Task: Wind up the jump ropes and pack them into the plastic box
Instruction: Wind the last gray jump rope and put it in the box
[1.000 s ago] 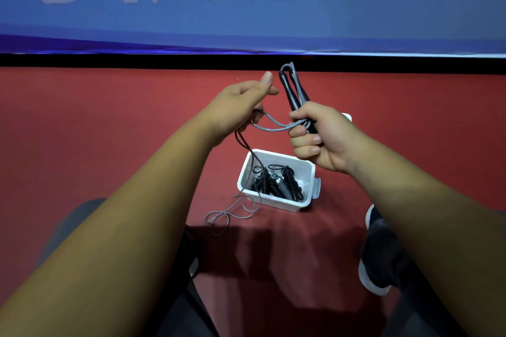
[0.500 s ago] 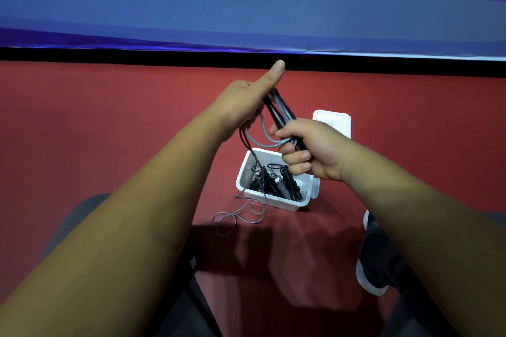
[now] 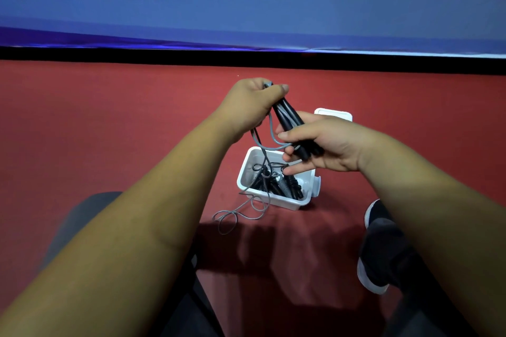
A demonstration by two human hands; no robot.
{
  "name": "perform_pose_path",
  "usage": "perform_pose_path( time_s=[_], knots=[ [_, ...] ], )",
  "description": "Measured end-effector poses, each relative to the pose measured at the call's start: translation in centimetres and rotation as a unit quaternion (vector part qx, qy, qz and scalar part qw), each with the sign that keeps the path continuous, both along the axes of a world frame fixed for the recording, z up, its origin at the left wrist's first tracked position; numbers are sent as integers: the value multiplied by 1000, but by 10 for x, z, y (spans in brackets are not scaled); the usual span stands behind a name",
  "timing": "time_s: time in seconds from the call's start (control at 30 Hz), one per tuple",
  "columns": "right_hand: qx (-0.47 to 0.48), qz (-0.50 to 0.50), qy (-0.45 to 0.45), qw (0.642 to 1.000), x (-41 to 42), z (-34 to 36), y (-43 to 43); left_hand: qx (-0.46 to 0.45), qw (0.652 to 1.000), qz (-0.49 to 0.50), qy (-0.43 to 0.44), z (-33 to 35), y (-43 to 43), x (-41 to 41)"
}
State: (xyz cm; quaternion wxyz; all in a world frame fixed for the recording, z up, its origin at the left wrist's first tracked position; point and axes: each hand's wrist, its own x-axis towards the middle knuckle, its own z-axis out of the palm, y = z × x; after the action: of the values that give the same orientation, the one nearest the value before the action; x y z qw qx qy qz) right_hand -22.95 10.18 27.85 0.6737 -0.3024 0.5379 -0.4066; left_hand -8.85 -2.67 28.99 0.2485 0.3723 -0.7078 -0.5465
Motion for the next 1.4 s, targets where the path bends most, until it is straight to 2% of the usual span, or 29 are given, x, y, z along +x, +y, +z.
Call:
perform_pose_path(
  time_s=[0.23,0.33,0.5,0.7,0.8,1.03,1.13,1.27,1.4],
  knots=[
    [3,-35,-34,999,11,1,-1,7,999,-1,36,6,1,6],
    [-2,-42,-18,999,12,-1,-1,10,999,-11,32,11,2,9],
    [-6,-97,-15,995,9,-4,-3,-48,995,-53,-74,18,-7,26],
    [-29,-149,-79,985,-11,3,-3,-70,967,-196,-149,22,-16,46],
    [-31,-163,-116,979,-12,3,-3,-62,966,-218,-128,18,-17,48],
    [-34,-212,-156,964,-12,7,-7,-73,978,-172,-95,19,-15,41],
    [-30,-199,-152,968,-12,8,-7,-88,970,-175,-144,15,-16,40],
    [-13,-127,-138,982,-10,11,-5,-115,954,-160,-226,2,-27,41],
    [7,-27,-120,992,-9,12,1,-110,957,-150,-220,-7,-28,40]
  ],
)
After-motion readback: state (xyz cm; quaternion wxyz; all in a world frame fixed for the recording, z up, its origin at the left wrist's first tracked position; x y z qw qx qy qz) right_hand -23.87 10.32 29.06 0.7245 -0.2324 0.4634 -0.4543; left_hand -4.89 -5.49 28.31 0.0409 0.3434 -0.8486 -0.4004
